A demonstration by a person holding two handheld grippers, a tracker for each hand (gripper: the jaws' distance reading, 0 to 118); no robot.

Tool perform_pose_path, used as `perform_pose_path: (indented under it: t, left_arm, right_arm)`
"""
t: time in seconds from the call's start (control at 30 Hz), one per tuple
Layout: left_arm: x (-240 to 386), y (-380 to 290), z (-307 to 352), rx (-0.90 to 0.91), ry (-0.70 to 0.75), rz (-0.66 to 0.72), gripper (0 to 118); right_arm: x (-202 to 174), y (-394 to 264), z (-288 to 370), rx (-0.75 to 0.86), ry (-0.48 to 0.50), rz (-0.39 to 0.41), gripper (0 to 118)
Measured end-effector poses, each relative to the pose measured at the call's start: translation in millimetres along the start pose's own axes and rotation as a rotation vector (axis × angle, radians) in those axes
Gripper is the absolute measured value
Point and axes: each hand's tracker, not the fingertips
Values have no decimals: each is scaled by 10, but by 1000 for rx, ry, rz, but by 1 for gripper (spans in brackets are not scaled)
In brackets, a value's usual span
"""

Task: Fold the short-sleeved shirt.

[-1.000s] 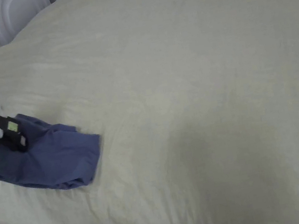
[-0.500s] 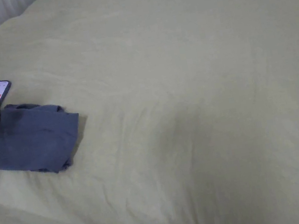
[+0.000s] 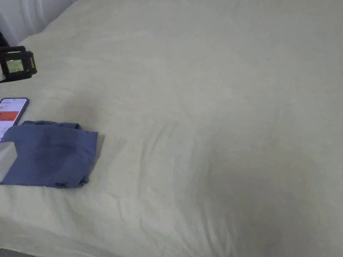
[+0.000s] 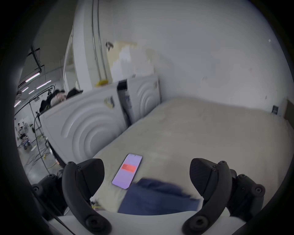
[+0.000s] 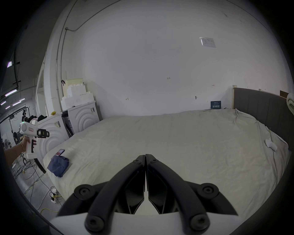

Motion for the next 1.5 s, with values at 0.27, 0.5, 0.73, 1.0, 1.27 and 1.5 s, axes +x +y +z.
perform_pose_path:
  t: [0.27,0.5,0.73,1.0,1.27,1.5]
  left_arm:
    - [965,331,793,283,-105,50,118]
    - [2017,219,1581,402,-240,-2,118]
    - [2881,-29,2036,403,-386,16,118]
    - [3502,-409,2358,364,-539,-51,118]
    - [3681,-760,2534,350,-585,-44,118]
    - [3665,-982,2642,351,-581,-44,118]
  right_arm:
    - [321,149,228,76,9,-8,0]
    - [622,306,374,120,-5,40,0]
    - [634,308,357,157,-76,59,0]
    - [1150,509,730,176,-179,40,0]
    - [1232,397,953,194,-237,35,0]
    - [1195,215,1062,186,-250,33,0]
